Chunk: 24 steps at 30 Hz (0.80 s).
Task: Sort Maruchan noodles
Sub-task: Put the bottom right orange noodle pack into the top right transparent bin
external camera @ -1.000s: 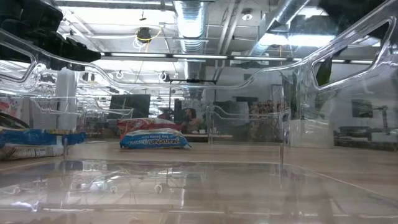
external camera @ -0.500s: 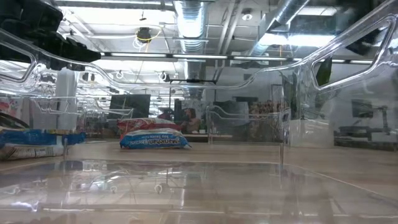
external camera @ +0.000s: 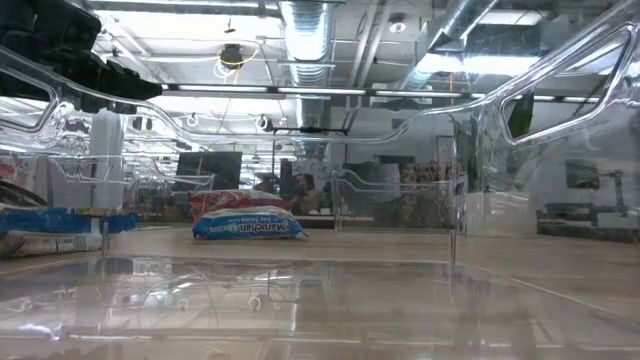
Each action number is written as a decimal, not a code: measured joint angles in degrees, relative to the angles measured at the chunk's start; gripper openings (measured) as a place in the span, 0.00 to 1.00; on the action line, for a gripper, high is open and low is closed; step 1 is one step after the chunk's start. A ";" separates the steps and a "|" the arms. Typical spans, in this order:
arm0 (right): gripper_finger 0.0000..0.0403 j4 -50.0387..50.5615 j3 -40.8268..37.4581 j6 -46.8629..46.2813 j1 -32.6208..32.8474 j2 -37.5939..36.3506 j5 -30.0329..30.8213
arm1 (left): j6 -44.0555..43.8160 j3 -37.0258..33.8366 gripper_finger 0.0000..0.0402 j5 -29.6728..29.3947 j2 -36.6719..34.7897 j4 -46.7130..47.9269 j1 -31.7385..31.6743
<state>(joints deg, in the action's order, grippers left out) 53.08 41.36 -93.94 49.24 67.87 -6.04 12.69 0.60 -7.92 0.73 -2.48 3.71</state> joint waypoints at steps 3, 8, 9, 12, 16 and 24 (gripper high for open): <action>0.49 0.02 0.00 -1.98 0.16 3.74 0.02 | 0.00 0.00 0.00 -0.02 0.02 -0.02 -0.01; 0.49 -0.18 0.00 -3.18 -0.61 8.27 0.04 | 0.00 0.00 0.00 -0.02 0.02 0.00 -0.01; 0.49 -0.51 0.00 -3.15 -0.68 9.01 0.04 | 0.00 0.00 0.00 -0.01 0.01 -0.02 -0.01; 0.49 -1.97 0.01 -2.46 -0.68 10.74 0.04 | 0.00 0.00 0.00 0.00 0.01 -0.02 -0.01; 0.49 -2.87 0.06 -1.74 -0.71 12.20 0.07 | 0.00 0.00 0.00 -0.01 0.01 -0.02 0.00; 0.31 -2.97 -0.46 -1.17 -0.99 13.65 0.11 | 0.00 0.00 0.00 -0.02 0.02 0.00 0.01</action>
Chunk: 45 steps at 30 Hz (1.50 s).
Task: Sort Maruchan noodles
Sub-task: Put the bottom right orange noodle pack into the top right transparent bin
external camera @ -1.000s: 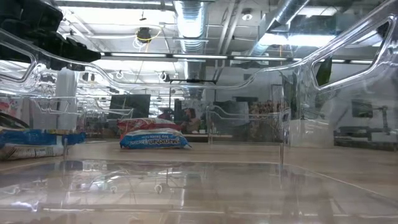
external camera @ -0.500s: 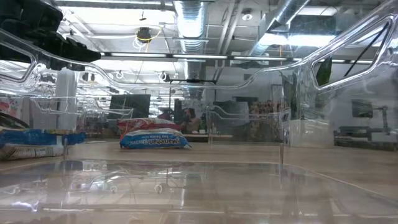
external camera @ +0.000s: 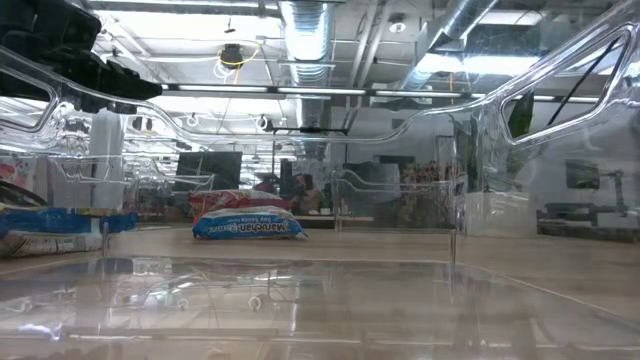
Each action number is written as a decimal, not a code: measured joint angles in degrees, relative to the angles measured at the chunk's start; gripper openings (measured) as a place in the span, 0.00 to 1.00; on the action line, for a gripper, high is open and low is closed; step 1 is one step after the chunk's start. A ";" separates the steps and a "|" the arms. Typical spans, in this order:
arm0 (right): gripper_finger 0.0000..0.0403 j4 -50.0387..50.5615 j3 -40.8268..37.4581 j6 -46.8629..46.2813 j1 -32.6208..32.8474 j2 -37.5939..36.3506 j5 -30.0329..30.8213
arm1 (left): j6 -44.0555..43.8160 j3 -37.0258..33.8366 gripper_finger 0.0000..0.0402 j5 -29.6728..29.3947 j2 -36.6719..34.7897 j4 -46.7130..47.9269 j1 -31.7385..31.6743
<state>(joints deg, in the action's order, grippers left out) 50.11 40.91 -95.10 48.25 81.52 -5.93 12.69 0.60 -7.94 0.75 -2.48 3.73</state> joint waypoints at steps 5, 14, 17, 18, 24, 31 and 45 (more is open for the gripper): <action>0.05 0.71 0.50 5.57 -1.54 -2.40 0.17 | 0.00 0.00 0.00 0.01 -0.01 -0.02 -0.02; 0.04 0.98 5.95 23.33 -7.97 -12.46 11.71 | 0.00 0.00 0.00 0.00 0.00 -0.02 -0.02; 0.04 -1.37 8.34 33.74 -12.02 -16.22 18.14 | 0.00 0.00 0.00 0.00 -0.02 0.00 -0.02; 0.04 -2.93 9.06 37.63 -13.76 -17.44 19.99 | 0.00 0.00 0.00 0.00 0.00 0.00 -0.02; 0.04 -15.13 11.83 64.28 -30.10 -22.02 25.42 | 0.00 0.00 0.00 0.00 -0.01 -0.01 0.00; 0.04 -22.54 18.48 87.70 -54.66 -18.41 25.58 | 0.00 0.00 0.00 0.00 -0.02 -0.01 -0.01; 0.04 -19.96 24.85 99.40 -79.95 2.33 19.25 | 0.00 0.00 0.00 0.00 -0.02 -0.02 -0.02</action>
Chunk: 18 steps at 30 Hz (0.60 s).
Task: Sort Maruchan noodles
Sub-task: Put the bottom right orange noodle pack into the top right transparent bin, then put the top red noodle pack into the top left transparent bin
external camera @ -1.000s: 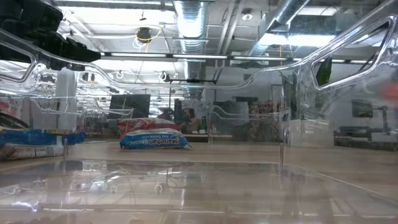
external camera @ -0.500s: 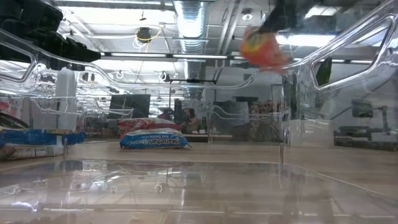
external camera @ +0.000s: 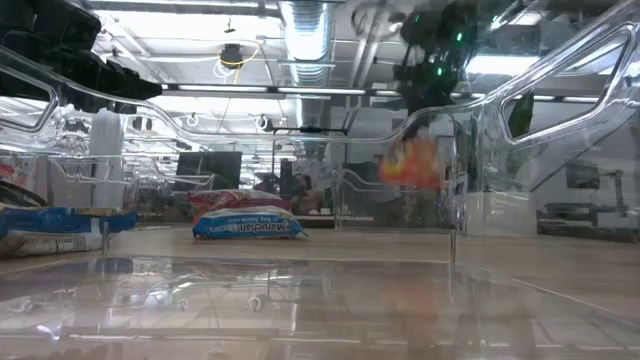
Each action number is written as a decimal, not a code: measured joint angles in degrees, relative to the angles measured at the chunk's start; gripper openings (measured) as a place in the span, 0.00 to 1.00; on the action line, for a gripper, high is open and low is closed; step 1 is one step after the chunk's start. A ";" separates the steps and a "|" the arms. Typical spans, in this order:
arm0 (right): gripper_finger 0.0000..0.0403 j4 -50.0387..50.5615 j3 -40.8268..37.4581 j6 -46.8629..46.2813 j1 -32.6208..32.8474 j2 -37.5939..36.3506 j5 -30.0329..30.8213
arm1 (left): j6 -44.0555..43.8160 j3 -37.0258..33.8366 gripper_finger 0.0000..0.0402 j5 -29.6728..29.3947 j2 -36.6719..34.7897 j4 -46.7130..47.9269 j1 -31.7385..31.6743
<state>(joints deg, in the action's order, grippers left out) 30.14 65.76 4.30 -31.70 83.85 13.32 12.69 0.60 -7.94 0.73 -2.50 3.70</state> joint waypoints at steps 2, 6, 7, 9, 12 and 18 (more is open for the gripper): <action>0.04 2.15 0.00 0.13 -0.48 2.09 -0.08 | 0.00 0.00 0.00 0.01 0.00 0.01 0.01; 0.04 4.34 0.00 -0.04 -0.99 4.52 -0.06 | 0.00 0.00 0.00 0.02 0.01 0.02 0.01; 0.05 4.48 0.00 -0.14 -0.99 4.83 -0.06 | 0.00 0.00 0.00 0.02 0.00 0.02 0.02; 0.09 4.30 0.03 -0.14 -0.96 5.33 -0.02 | 0.00 0.00 0.00 0.02 0.00 0.01 0.00; 0.19 4.35 0.05 -0.16 -0.92 5.42 0.02 | 0.00 0.00 0.00 0.00 0.00 0.02 0.00; 0.36 5.37 0.09 -1.73 -0.84 3.11 0.07 | 0.00 0.00 0.00 0.02 0.01 0.02 0.02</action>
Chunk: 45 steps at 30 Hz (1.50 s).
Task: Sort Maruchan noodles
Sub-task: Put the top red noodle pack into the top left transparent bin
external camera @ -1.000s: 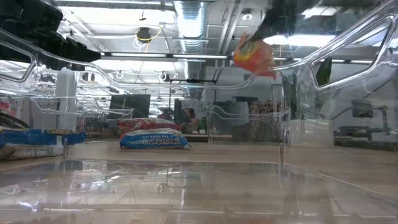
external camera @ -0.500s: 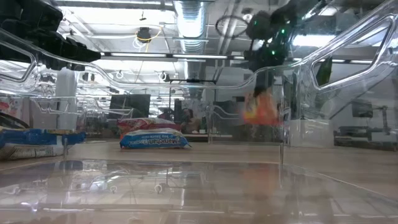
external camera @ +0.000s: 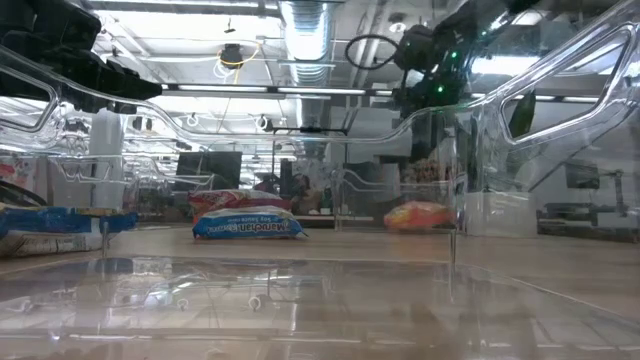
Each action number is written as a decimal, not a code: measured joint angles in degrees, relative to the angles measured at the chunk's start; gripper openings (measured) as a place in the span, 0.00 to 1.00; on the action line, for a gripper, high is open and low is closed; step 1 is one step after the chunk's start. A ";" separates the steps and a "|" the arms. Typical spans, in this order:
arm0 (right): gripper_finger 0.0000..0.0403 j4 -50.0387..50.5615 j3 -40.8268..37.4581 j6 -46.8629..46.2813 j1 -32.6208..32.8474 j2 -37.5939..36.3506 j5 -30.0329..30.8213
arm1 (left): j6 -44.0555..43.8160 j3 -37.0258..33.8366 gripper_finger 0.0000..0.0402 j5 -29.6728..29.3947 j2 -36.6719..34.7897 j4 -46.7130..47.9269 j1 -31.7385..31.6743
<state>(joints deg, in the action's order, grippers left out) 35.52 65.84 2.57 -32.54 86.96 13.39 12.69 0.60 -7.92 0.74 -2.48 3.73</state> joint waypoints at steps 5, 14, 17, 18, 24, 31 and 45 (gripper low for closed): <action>0.51 2.99 0.00 -1.65 1.19 -5.55 -3.22 | 0.00 0.00 0.00 -0.02 -0.01 -0.02 0.00; 0.61 -4.35 -7.46 -8.79 9.00 -21.01 -29.86 | 0.00 0.00 0.00 -0.02 -0.01 0.00 -0.02; 0.61 -14.51 -12.22 -13.07 13.75 -26.15 -33.89 | 0.00 0.00 0.00 -0.01 0.02 0.00 -0.02; 0.61 -18.51 -13.48 -15.22 15.21 -27.42 -33.85 | 0.00 0.00 0.00 0.00 0.01 -0.01 -0.01; 0.61 -29.12 -15.26 -27.52 20.85 -32.00 -33.20 | 0.00 0.00 0.00 -0.02 -0.01 0.00 0.00; 0.61 -28.95 -15.30 -32.98 21.64 -33.44 -33.02 | 0.96 0.00 0.00 -0.02 0.00 -0.02 -0.01; 0.61 -24.11 -15.34 -20.45 21.98 -33.88 -35.36 | 0.20 0.00 0.00 -0.10 0.03 -1.08 -0.01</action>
<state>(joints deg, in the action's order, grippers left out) 11.41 50.50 -17.88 -10.55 53.08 -21.98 12.88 0.60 -8.02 0.77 -3.56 3.72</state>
